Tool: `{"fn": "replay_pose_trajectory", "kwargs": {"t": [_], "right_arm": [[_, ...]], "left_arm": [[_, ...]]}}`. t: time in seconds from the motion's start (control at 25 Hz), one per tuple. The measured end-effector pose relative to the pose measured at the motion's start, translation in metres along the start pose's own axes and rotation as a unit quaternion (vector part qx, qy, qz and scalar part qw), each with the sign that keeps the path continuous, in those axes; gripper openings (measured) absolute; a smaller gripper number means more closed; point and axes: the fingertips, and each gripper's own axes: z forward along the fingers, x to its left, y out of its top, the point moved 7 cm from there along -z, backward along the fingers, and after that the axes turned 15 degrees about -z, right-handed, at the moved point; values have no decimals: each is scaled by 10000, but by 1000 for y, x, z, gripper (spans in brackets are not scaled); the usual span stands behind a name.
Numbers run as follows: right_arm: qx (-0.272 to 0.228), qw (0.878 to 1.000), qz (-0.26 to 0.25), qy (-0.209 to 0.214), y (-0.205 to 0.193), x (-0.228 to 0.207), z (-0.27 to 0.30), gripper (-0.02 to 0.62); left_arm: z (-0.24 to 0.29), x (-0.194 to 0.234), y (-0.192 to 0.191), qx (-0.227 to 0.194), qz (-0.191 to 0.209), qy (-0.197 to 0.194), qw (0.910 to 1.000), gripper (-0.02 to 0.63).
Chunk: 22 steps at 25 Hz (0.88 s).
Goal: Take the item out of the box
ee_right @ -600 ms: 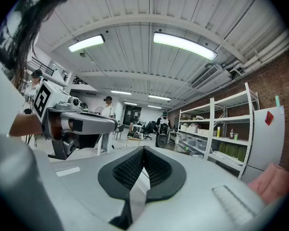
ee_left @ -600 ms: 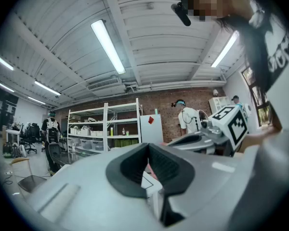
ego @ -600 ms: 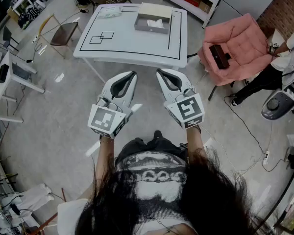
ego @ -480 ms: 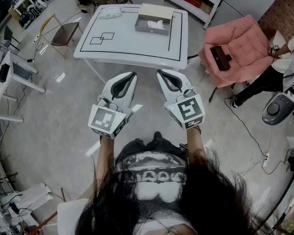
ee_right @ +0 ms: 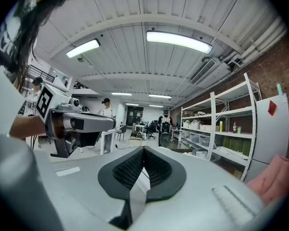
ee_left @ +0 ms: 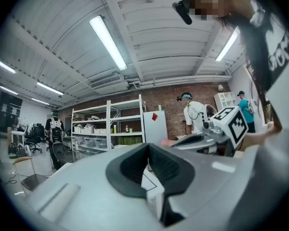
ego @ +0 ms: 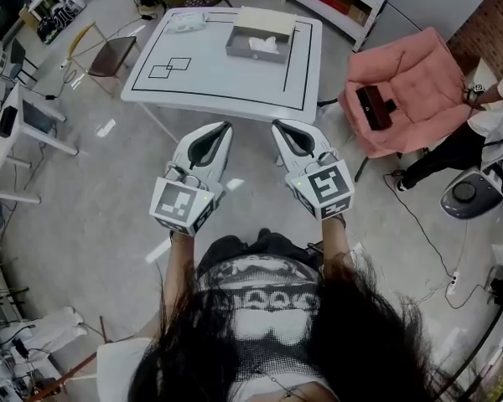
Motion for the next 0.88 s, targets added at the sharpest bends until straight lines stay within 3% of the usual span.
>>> {"fn": "replay_pose_trajectory", "kwargs": {"t": [0.48,0.88], "right_arm": [[-27,9988,264,405,-40,-28,27,5],[46,9987,330,397,-58,-56,94,5]], "left_arm": [[36,1,-21,335,-127,338,9988,0],[82,63,-26,454,-168,260,9985,0]]}}
